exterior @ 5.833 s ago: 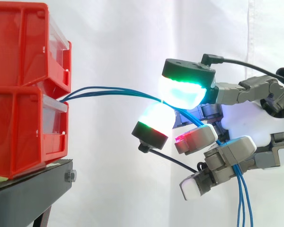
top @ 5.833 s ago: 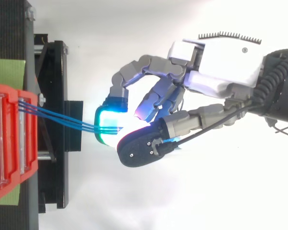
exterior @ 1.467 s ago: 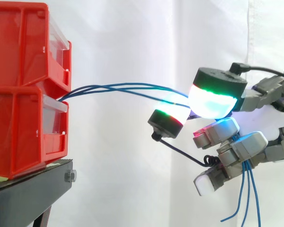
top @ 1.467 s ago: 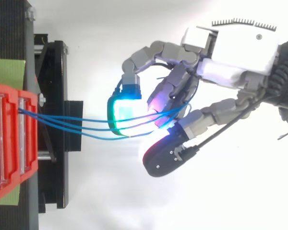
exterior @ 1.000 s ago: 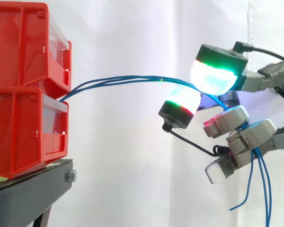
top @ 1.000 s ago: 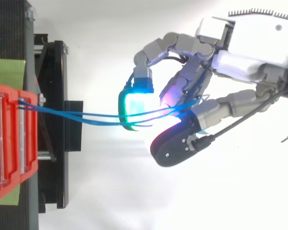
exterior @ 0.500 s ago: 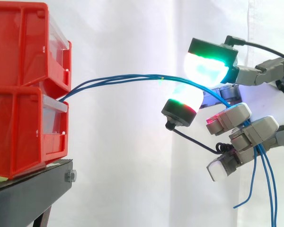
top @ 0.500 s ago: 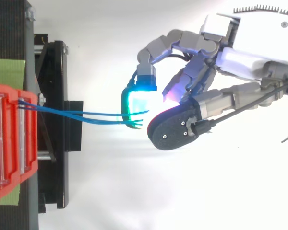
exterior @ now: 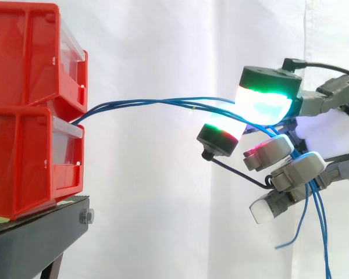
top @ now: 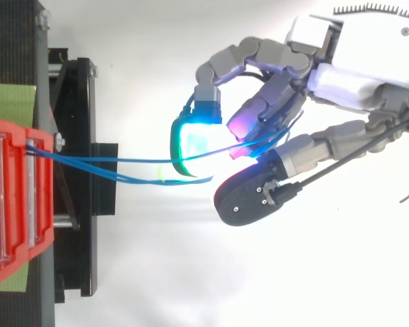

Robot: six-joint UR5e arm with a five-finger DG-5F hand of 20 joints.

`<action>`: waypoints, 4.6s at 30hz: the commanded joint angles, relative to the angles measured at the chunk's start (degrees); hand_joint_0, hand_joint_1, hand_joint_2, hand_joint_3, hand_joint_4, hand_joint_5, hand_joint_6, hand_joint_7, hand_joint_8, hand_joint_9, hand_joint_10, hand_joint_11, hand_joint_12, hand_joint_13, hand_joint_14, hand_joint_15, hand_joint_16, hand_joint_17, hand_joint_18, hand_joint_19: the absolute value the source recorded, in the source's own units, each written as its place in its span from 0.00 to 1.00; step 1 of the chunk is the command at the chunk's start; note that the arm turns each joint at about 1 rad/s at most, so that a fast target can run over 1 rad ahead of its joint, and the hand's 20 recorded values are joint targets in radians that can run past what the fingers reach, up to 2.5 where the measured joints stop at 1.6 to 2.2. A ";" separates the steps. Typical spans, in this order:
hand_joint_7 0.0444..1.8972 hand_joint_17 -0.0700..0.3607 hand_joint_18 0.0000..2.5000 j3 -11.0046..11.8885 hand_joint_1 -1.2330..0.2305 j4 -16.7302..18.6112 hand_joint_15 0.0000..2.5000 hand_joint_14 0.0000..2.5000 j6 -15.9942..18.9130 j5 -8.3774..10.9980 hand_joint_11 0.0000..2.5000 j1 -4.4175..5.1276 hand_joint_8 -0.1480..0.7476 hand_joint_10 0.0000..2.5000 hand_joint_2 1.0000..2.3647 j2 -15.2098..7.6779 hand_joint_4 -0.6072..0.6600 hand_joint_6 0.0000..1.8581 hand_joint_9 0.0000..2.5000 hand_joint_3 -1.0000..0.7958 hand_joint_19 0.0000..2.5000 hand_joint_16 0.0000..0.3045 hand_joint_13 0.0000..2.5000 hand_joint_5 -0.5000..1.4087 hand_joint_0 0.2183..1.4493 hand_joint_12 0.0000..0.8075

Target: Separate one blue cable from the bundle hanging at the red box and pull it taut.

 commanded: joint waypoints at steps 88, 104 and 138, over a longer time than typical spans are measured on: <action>0.61 0.42 0.15 0.32 0.32 -3.34 0.13 0.01 0.12 1.35 0.43 -0.26 0.45 0.01 0.02 1.23 0.41 0.50 0.40 0.52 0.16 0.16 0.19 0.18 0.31 0.43; 0.60 0.42 0.16 -1.44 0.32 3.60 0.13 0.01 0.12 2.05 0.44 0.00 0.47 0.01 0.02 -0.35 0.45 0.50 0.41 0.50 0.16 0.16 0.20 0.18 0.32 0.44; 0.56 0.41 0.36 -6.63 0.33 17.67 0.59 0.01 -12.01 2.66 0.57 0.97 0.46 0.01 0.02 -0.26 0.44 0.50 0.46 0.45 0.38 0.16 0.48 0.17 0.35 0.41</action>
